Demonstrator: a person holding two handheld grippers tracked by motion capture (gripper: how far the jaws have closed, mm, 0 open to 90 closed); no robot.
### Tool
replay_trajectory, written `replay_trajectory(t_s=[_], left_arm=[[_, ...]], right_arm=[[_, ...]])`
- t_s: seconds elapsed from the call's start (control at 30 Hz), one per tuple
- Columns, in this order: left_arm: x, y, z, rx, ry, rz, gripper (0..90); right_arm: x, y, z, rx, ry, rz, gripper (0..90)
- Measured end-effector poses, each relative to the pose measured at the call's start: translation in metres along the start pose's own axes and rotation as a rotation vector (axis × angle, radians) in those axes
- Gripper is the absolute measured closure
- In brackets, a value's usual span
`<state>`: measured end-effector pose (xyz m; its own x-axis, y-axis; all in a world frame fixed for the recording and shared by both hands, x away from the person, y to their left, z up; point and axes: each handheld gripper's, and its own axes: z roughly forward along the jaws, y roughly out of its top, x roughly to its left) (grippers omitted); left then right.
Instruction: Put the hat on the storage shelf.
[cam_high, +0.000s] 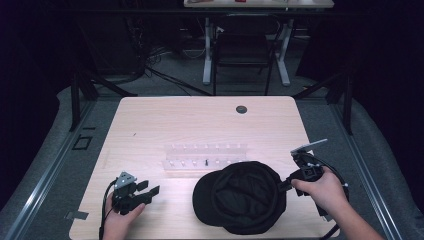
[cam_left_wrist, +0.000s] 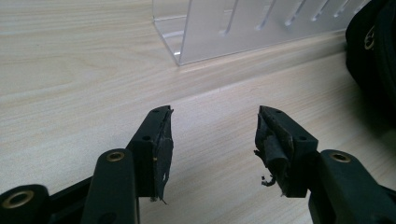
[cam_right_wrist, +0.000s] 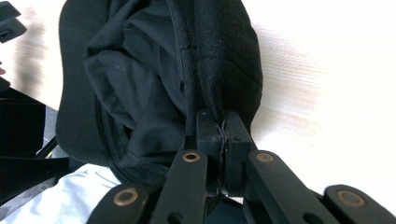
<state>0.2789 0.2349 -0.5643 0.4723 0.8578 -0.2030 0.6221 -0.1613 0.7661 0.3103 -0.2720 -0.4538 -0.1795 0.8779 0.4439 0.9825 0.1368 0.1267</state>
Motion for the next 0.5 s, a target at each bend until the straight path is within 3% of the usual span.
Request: replay_trajectory(t_s=[0.07, 0.5], left_arm=[[0.0, 0.0, 0.0, -0.001, 0.0, 0.0, 46.2], [0.0, 0.0, 0.0, -0.002, -0.001, 0.0, 46.2]], right_arm=[[0.005, -0.002, -0.001, -0.031, -0.005, 0.018, 88.3], [0.023, 0.0, -0.018, -0.053, 0.054, -0.001, 88.4]])
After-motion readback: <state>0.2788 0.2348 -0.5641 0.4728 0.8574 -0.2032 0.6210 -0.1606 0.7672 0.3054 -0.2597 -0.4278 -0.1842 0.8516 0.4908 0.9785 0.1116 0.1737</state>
